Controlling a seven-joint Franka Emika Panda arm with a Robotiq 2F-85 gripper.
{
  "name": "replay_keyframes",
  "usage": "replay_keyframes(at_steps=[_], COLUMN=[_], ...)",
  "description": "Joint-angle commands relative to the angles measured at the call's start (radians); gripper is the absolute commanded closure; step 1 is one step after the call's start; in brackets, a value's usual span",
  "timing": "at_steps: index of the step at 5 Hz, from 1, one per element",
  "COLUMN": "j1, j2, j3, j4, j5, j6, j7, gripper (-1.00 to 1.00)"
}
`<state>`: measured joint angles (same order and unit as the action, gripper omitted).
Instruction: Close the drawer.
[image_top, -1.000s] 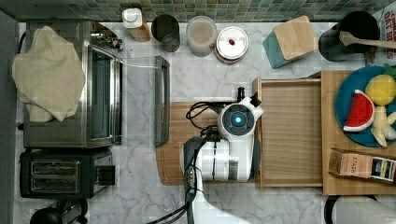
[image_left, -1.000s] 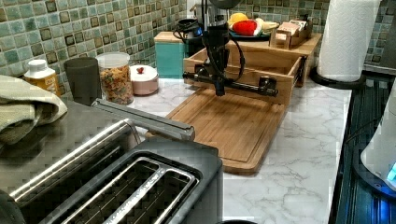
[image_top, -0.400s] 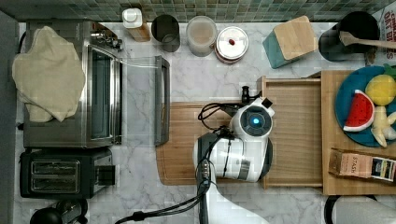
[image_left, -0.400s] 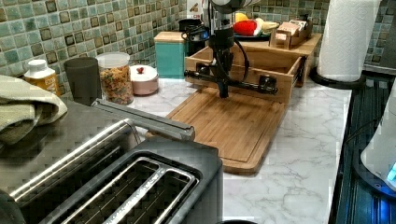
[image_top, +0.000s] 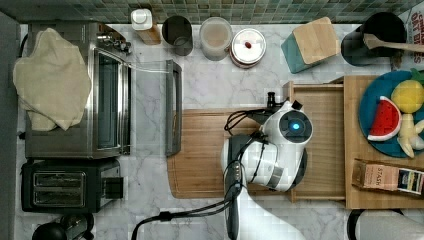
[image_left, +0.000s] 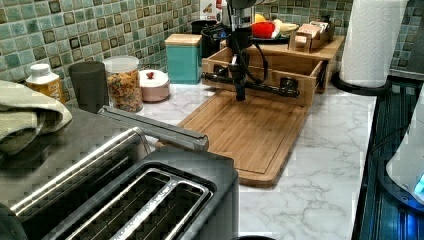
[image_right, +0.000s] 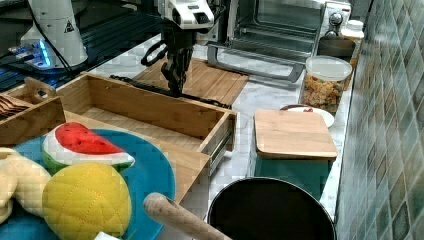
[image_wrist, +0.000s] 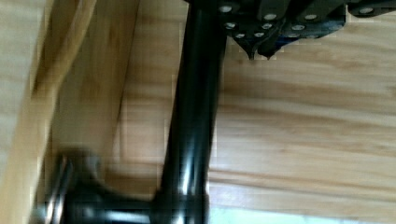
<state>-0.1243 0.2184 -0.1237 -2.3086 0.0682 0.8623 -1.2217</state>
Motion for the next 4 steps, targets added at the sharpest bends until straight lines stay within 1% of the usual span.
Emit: replay_keyframes(at_steps=[1,2,3,4], j1=[-0.233,-0.230,-0.209,-0.191], j2=[0.038,0.021,0.020,0.018], j3=[-0.194,-0.232,-0.261,-0.275], j4=[0.316,0.324,0.333,0.298], j5=[0.022,-0.020,-0.088,-0.105], j6=[-0.007,-0.001,-0.001,0.105], j7=[-0.108,-0.107,-0.061,-0.008], gripper=[1.00,1.00,1.00,1.00])
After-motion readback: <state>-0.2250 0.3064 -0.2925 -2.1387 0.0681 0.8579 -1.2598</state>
